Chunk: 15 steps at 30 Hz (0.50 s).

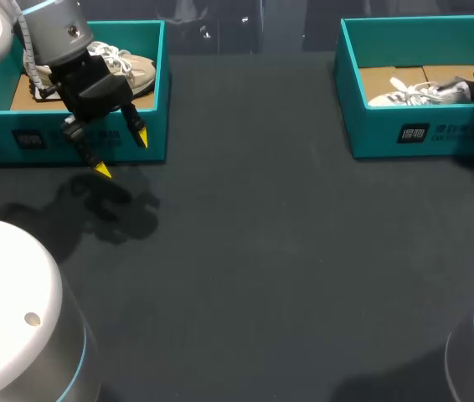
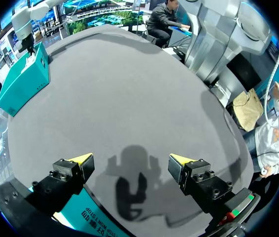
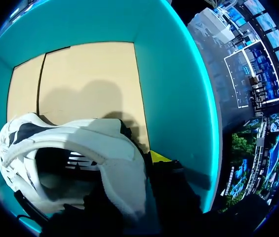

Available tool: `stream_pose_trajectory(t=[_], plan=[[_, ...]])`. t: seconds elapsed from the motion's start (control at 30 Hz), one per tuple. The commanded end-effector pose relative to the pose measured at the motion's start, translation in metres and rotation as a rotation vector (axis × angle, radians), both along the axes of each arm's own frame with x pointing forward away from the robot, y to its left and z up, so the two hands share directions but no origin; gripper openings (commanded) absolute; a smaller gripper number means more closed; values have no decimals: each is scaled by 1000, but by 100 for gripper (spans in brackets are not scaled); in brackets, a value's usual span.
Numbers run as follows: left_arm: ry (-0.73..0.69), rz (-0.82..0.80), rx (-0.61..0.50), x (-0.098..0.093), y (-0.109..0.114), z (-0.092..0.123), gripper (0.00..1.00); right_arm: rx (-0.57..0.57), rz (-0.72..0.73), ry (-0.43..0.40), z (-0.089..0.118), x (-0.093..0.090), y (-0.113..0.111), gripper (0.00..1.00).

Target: Take the shoe out of the shoebox, open the shoe tongue, remove and reinsert the insole, then place the shoe into the shoebox

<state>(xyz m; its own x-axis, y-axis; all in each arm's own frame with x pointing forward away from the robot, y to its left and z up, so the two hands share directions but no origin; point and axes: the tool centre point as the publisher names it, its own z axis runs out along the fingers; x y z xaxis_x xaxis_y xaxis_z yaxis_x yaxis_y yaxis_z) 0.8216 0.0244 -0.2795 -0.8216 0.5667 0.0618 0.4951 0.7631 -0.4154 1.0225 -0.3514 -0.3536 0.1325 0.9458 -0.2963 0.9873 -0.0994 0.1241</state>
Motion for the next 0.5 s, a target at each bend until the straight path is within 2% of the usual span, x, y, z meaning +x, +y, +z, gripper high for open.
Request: stream_pose_trajectory(t=[0.03, 0.1, 0.13, 0.2, 0.37, 0.5], plan=[[-1, -1, 2, 0, 0, 0, 100, 6, 0, 10, -2, 3, -1, 0], [-1, -1, 2, 0, 0, 0, 100, 10, 3, 15, -3, 4, -1, 10], [-1, -1, 2, 0, 0, 0, 100, 11, 3, 17, -4, 4, -1, 19], [-1, -1, 2, 0, 0, 0, 100, 15, 4, 21, -5, 3, -1, 23], [-1, -1, 2, 0, 0, 0, 100, 29, 10, 20, -6, 4, 0, 22], [-1, -1, 2, 0, 0, 0, 100, 43, 14, 18, -6, 4, 2, 25]])
